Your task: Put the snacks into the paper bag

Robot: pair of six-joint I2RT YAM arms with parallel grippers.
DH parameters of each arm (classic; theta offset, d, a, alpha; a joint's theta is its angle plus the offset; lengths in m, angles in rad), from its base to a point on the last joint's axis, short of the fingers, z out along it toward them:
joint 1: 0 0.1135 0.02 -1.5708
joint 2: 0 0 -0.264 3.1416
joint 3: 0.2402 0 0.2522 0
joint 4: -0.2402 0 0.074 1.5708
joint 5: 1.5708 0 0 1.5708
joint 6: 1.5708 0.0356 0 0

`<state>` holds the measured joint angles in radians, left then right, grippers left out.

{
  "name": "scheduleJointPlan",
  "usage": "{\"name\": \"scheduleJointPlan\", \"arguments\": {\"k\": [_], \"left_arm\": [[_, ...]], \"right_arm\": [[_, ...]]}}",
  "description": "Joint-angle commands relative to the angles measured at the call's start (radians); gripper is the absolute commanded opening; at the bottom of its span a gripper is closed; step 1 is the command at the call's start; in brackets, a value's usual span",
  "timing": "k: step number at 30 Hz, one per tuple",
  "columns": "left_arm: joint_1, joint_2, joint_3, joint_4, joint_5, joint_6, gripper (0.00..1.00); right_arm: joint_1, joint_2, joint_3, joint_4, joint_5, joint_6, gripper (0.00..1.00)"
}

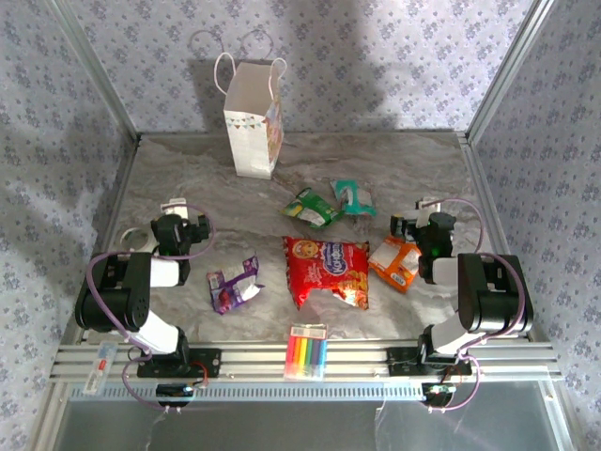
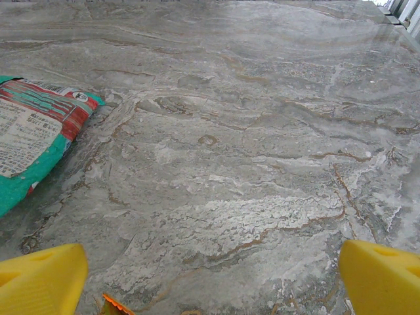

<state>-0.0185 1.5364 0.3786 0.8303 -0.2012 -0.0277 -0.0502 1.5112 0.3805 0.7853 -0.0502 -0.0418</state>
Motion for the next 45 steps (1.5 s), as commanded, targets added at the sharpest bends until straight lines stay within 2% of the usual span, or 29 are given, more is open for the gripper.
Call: {"name": "scheduleJointPlan", "arguments": {"k": [1,5,9,14,17,22,29,32,36,45], "left_arm": [[0.007,-0.002,0.02,0.013,0.017,-0.016,1.0],[0.006,-0.005,0.026,0.003,0.022,-0.01,1.0],[-0.012,-0.055,0.054,-0.085,0.044,0.02,1.0],[-0.063,-0.16,0.14,-0.337,0.003,0.035,1.0],[-0.092,-0.215,0.181,-0.427,0.0,0.044,1.0],[-0.125,-0.291,0.26,-0.55,-0.024,0.023,1.0],[-0.163,-0.341,0.412,-0.744,-0.021,-0.044,0.99],[-0.171,-0.324,0.512,-0.864,-0.031,-0.094,0.96],[-0.178,-0.269,0.671,-1.051,-0.131,-0.189,0.95],[-0.204,-0.09,1.042,-1.364,-0.139,-0.285,0.89]], "right_arm": [[-0.004,0.006,0.019,-0.006,-0.01,0.005,1.0],[0.008,-0.013,0.044,-0.062,0.056,0.016,1.0],[0.024,-0.023,0.045,-0.069,0.109,0.015,1.0],[0.088,-0.111,0.106,-0.248,0.252,-0.001,1.0],[0.128,-0.171,0.115,-0.299,0.296,-0.026,1.0],[0.153,-0.235,0.223,-0.527,0.292,0.001,1.0],[0.171,-0.303,0.285,-0.608,0.24,0.051,1.0],[0.185,-0.317,0.326,-0.667,0.227,0.065,0.99],[0.209,-0.339,0.362,-0.724,0.222,0.072,0.99],[0.258,-0.403,0.411,-0.805,0.233,0.074,0.99]]}}
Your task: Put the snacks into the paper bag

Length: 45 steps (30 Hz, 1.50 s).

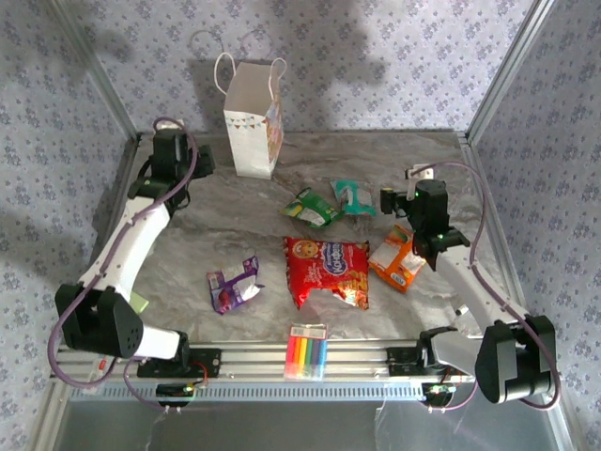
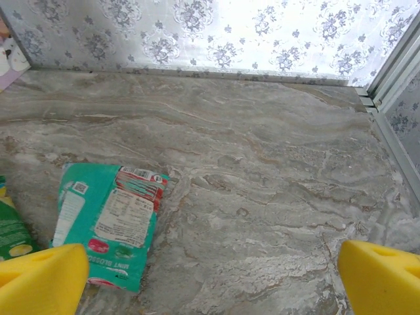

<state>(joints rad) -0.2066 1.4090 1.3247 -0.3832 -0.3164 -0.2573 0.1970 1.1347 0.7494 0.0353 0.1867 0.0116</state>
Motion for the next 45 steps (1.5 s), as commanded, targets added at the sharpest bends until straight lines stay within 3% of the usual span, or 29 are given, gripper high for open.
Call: {"name": "scheduleJointPlan", "arguments": {"k": [1,7,10,18,23,35,45], "left_arm": [[-0.022,0.062,0.136,-0.169,-0.019,-0.061,0.89],[-0.037,0.201,0.363,-0.277,0.038,-0.074,0.88],[-0.037,0.28,0.485,-0.337,0.085,-0.051,0.82],[-0.033,0.545,0.958,-0.564,0.106,-0.022,0.79],[-0.027,0.696,1.2,-0.642,0.187,-0.037,0.79],[0.008,0.797,1.267,-0.514,0.252,-0.068,0.78],[0.054,0.902,1.339,-0.402,0.415,-0.11,0.74]], "right_arm": [[0.015,-0.031,0.048,-0.064,-0.004,0.022,0.99],[0.037,-0.051,0.069,-0.117,-0.019,0.01,1.0],[0.048,-0.058,0.075,-0.14,-0.024,0.002,1.0],[0.07,-0.067,0.082,-0.168,-0.033,-0.002,1.0],[0.082,-0.068,0.082,-0.17,-0.042,0.004,0.99],[0.097,-0.058,0.087,-0.17,-0.046,-0.002,0.99],[0.117,-0.031,0.08,-0.141,-0.045,0.035,0.99]]}}
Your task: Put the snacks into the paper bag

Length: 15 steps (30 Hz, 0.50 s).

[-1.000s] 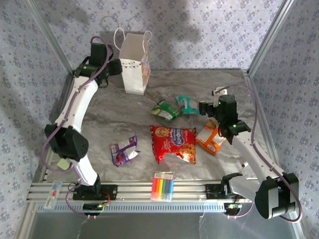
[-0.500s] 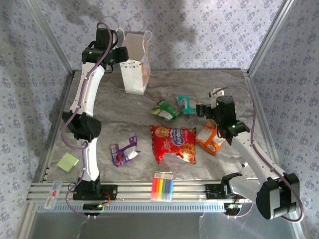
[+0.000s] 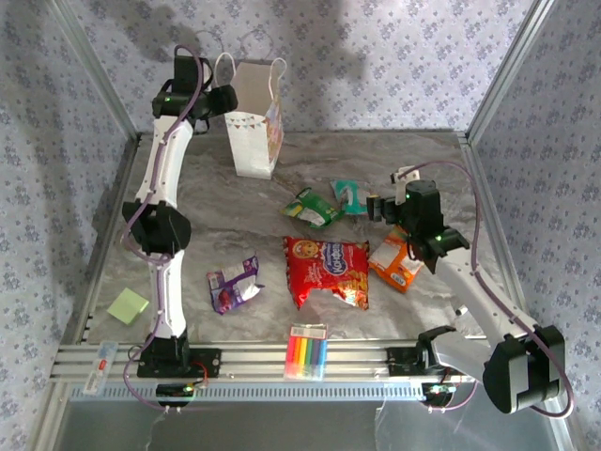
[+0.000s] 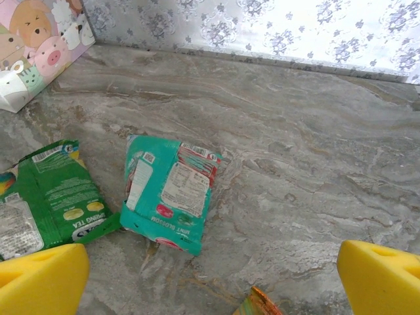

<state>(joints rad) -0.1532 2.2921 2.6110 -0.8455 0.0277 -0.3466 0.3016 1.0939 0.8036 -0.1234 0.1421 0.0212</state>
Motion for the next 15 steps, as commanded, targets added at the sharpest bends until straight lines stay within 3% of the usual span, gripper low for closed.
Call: {"name": "scheduleJointPlan", "arguments": {"k": [1,8,15], "left_arm": [[0.0,0.022,0.055,0.07,0.079,-0.023,0.74],[0.013,0.065,0.068,0.116,0.123,-0.083,0.72],[0.031,0.101,0.081,0.124,0.154,-0.153,0.62]], "right_arm": [[0.015,0.013,0.026,0.019,0.001,0.025,0.99],[0.032,0.043,0.031,0.031,0.007,0.023,0.99],[0.041,0.057,0.034,0.028,0.01,0.008,0.99]]}}
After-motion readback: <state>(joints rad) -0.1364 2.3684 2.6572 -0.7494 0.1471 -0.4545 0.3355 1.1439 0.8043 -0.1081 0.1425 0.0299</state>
